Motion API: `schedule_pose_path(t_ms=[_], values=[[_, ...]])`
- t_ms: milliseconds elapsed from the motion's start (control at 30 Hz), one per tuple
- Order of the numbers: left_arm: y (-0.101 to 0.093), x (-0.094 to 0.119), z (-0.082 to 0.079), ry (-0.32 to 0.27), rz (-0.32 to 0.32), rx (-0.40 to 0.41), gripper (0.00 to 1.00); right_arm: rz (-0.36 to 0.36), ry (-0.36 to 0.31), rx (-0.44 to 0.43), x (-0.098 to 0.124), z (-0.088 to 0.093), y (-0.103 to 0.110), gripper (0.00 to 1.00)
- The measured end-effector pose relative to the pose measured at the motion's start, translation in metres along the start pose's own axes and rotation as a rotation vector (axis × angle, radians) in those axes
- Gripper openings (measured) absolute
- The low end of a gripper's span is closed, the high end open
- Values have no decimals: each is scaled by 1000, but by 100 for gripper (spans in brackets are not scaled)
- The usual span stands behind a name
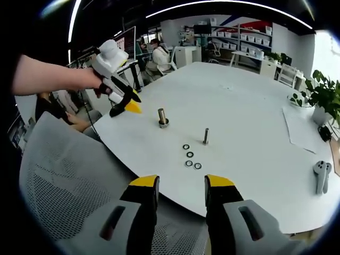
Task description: Place the washer onto the threaded stud by aligning its center hole with the stud, sliding it down to the base, and recovering from edge contact or off-axis alignment until the washer reaches the visible bottom stop.
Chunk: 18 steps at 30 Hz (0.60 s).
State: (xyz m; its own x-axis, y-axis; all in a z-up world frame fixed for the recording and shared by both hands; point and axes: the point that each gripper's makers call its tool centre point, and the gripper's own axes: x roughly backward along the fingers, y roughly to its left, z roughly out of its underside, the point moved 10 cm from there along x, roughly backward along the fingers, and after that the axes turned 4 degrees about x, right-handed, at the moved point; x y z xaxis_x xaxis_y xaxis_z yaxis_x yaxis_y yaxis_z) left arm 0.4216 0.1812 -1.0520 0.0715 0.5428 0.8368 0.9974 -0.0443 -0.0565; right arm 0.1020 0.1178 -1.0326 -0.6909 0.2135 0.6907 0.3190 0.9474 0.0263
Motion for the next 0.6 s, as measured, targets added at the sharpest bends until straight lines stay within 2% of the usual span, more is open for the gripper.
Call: schedule_pose_path(t_ms=[133,233,367,600], values=[[-3,17,13,-70,22,51,35,5,12,5,1,1,1,37],[-8,30,24,-88,26,0,36,16,21,4,2,2,1,38],[-13,42,34,-135,64,52,36,28,38,6,-1,4,-1,38],[-18,60,50,-194,90,52,37,27,56,-4,0,4,-1,38]])
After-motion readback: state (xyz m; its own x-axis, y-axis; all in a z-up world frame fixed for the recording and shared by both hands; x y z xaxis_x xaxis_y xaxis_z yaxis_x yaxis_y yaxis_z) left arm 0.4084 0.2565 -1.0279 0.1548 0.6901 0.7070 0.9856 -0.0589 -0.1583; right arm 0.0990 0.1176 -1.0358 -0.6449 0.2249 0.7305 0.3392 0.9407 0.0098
